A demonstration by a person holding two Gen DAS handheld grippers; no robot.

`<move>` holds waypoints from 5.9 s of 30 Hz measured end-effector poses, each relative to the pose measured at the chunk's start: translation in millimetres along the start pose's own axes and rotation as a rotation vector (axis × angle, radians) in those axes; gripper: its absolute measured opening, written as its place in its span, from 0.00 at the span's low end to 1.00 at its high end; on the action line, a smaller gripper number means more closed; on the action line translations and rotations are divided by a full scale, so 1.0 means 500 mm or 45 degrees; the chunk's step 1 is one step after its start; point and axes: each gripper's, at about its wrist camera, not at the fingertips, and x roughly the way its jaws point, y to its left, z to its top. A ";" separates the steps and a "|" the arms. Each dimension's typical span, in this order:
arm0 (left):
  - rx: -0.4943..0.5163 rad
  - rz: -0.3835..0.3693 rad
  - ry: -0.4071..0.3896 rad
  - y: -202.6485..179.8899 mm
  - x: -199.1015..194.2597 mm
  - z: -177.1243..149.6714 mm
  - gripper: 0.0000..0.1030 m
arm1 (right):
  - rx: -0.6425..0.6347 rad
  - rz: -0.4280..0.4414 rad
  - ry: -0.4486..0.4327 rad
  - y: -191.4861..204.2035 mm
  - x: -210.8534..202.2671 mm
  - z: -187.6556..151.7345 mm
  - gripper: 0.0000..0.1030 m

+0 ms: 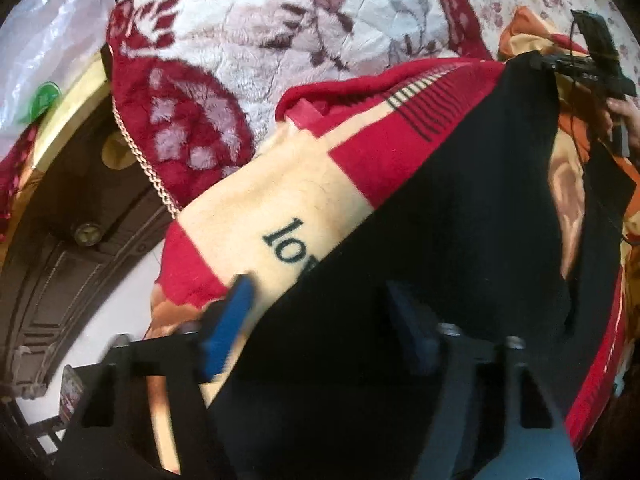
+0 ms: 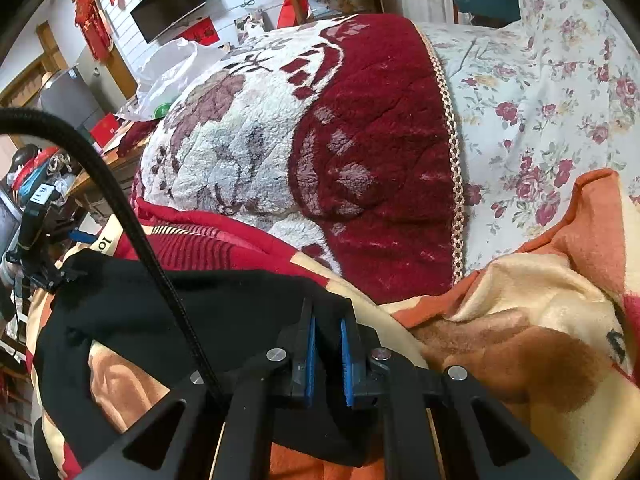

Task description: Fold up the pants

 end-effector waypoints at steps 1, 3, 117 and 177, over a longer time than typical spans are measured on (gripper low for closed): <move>0.019 0.021 -0.011 -0.006 -0.006 -0.005 0.49 | -0.001 0.001 -0.004 0.001 -0.002 0.001 0.09; 0.048 0.061 -0.020 -0.018 -0.003 -0.013 0.46 | 0.001 0.001 -0.011 0.002 -0.005 0.002 0.09; -1.167 -0.136 -0.665 -0.164 -0.298 -0.667 0.66 | 0.123 -0.035 -0.126 0.146 -0.444 -0.358 0.34; -1.440 -0.117 -0.589 -0.173 -0.149 -0.627 0.67 | -1.150 0.725 0.388 1.019 0.198 -0.119 0.12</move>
